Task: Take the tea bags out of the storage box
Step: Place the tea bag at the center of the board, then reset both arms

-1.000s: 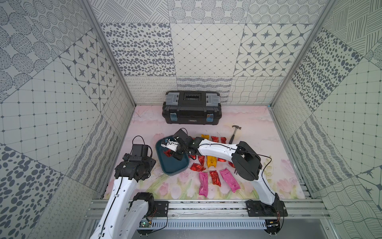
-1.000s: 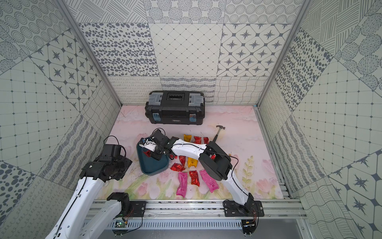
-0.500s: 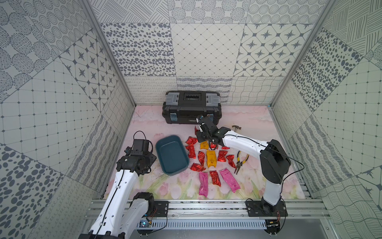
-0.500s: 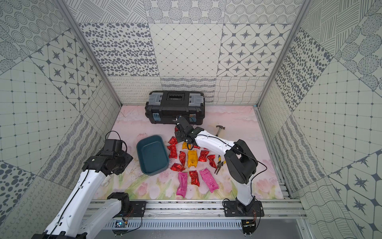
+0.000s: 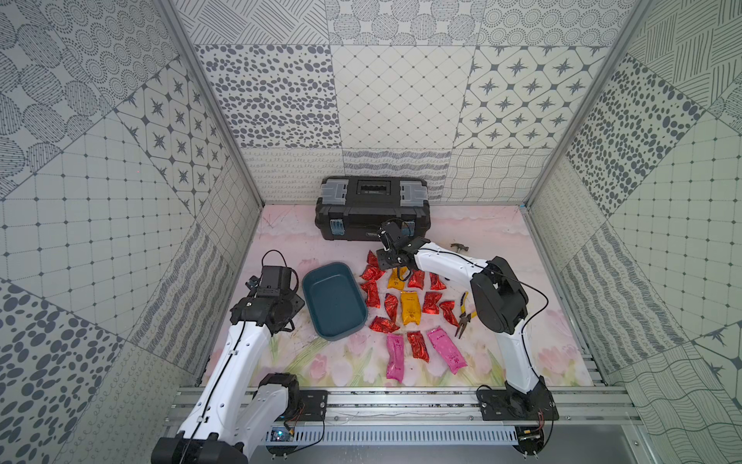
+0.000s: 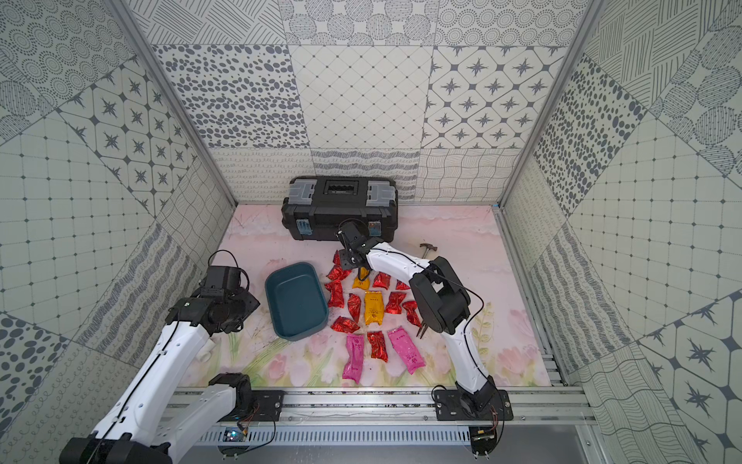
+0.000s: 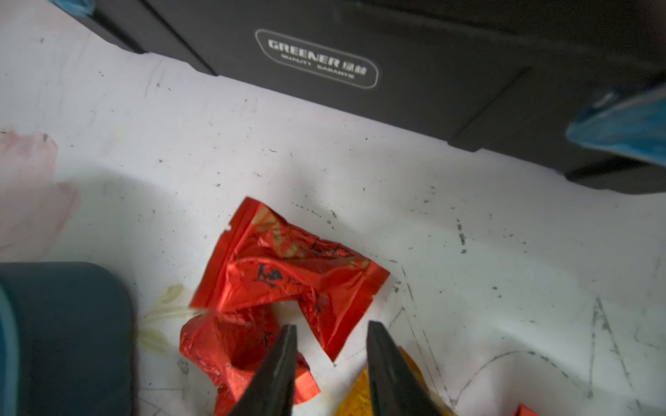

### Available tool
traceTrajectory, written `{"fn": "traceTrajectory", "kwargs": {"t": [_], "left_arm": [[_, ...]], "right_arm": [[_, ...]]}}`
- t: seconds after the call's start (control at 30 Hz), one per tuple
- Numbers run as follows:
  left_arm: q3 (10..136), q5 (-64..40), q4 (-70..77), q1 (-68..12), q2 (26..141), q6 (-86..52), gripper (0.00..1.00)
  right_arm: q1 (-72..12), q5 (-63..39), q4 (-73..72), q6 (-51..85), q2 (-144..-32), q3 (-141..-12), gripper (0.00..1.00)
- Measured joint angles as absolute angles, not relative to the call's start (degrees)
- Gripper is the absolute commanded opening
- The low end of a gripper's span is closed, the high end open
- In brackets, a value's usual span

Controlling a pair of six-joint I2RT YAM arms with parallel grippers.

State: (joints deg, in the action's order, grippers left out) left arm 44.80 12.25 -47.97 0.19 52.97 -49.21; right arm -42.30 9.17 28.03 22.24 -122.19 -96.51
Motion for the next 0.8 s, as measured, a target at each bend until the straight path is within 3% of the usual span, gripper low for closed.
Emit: {"fn": "traceTrajectory", "kwargs": {"t": [0.13, 0.4, 0.6, 0.8], "left_arm": [[42.63, 14.04, -44.45, 0.19, 52.34, -45.78, 0.67], [33.80, 16.21, -29.26, 0.19, 51.22, -35.05, 0.83], [27.90, 14.79, -13.58, 0.19, 55.66, -26.57, 0.86], [21.85, 11.27, 3.05, 0.19, 61.93, -20.10, 0.87]], "right_arm": [[-42.15, 7.68, 26.68, 21.52, -113.73, -88.66, 0.63], [-38.24, 11.40, 18.22, 19.79, -81.97, -62.39, 0.98], [-18.04, 13.91, 15.77, 19.73, -66.19, -43.29, 0.99], [-6.90, 12.69, 15.55, 16.12, -58.54, -37.32, 0.99]]}}
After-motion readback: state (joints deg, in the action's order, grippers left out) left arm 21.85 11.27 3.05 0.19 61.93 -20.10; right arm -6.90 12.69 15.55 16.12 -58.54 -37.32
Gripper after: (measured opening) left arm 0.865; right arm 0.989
